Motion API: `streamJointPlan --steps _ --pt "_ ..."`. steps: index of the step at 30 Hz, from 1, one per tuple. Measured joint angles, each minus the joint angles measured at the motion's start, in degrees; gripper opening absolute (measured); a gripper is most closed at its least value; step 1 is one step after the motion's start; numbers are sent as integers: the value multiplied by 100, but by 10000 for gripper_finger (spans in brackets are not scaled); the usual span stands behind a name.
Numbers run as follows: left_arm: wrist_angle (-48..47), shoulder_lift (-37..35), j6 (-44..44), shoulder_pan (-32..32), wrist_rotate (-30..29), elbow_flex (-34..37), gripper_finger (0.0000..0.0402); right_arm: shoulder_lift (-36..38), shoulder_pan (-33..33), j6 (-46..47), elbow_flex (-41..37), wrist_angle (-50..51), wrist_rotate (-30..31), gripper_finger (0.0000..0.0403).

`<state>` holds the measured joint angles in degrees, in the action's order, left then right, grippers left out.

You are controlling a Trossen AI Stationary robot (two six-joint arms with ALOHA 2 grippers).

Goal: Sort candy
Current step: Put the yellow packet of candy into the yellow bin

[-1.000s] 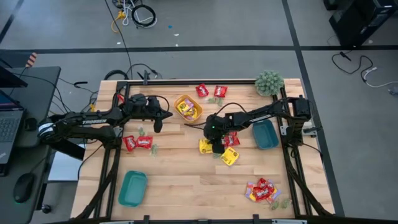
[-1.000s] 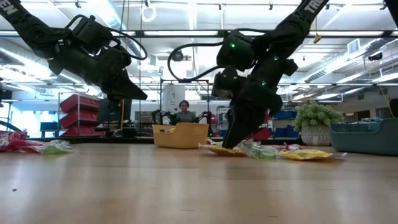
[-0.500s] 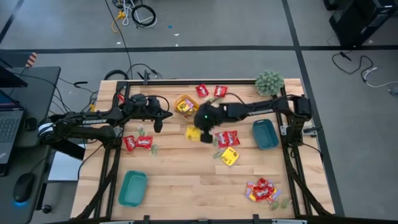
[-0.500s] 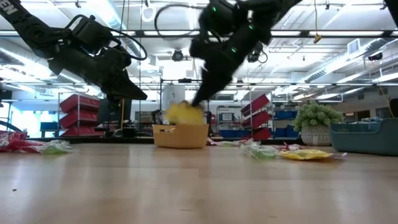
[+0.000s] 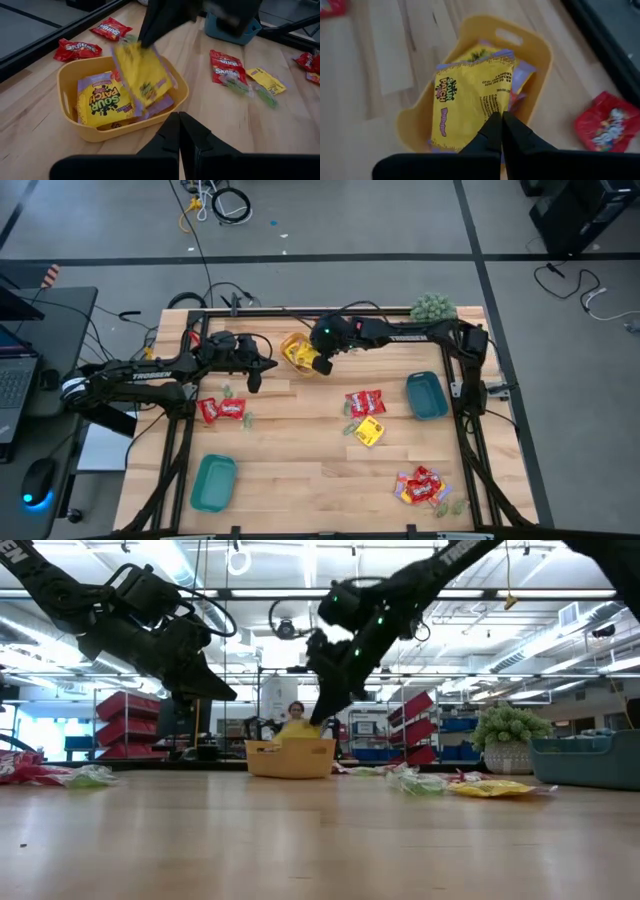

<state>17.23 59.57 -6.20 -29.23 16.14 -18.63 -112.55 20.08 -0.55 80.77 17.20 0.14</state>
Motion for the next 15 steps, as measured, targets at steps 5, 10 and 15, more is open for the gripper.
streamJointPlan --steps 5,10,15 --pt "-15 0 -1 0 0 0 1 -188 11 84 -2 -3 13 16" --pt "-31 0 3 0 0 0 1 -48 11 66 -2 42 73 80" --pt "-33 0 5 0 0 0 1 129 11 103 -1 -107 446 159"
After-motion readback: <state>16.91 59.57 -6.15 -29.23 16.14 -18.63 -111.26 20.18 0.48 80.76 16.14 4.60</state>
